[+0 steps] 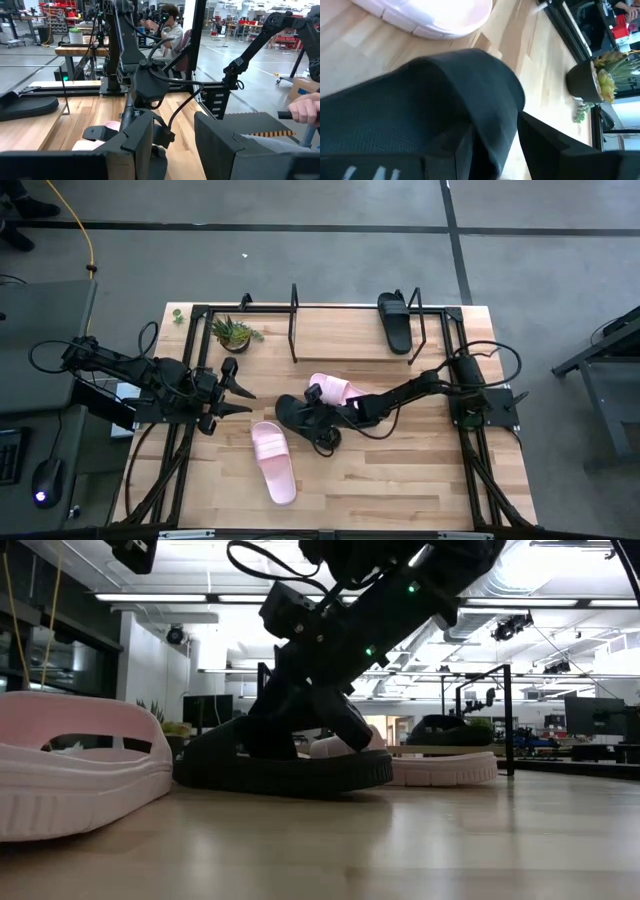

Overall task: Pick and place slides into the shelf
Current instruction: Put the black slide on the shelf

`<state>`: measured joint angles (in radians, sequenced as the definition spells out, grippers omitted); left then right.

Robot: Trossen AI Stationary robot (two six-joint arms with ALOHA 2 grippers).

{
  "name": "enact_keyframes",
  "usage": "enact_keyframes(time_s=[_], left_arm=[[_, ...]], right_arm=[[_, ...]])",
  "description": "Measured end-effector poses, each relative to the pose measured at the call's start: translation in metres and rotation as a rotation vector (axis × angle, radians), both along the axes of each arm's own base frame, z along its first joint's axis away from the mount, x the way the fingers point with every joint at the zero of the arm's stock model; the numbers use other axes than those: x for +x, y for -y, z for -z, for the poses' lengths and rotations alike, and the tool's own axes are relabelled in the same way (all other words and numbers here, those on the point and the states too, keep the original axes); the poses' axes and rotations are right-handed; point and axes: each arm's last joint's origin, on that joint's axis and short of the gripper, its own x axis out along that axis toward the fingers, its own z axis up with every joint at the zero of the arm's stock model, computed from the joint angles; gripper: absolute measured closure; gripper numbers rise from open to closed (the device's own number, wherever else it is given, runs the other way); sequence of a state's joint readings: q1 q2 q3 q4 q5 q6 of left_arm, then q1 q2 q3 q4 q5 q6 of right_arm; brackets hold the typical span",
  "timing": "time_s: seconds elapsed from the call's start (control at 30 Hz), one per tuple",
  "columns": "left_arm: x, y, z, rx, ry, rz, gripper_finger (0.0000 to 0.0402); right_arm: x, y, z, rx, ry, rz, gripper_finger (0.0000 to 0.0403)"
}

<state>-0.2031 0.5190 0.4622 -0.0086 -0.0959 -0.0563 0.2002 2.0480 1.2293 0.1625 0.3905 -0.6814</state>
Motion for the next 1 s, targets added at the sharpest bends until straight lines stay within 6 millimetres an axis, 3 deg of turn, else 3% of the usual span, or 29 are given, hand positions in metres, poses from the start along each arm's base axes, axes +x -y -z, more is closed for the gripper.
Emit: enact_keyframes(time_s=[1.0], left_arm=[[0.000,0.000,-0.001,-0.002,0.008,-0.002,0.0273]], right_arm=[[0.008,0.001,0.014,0.006,0.058,0.018,0.0273]])
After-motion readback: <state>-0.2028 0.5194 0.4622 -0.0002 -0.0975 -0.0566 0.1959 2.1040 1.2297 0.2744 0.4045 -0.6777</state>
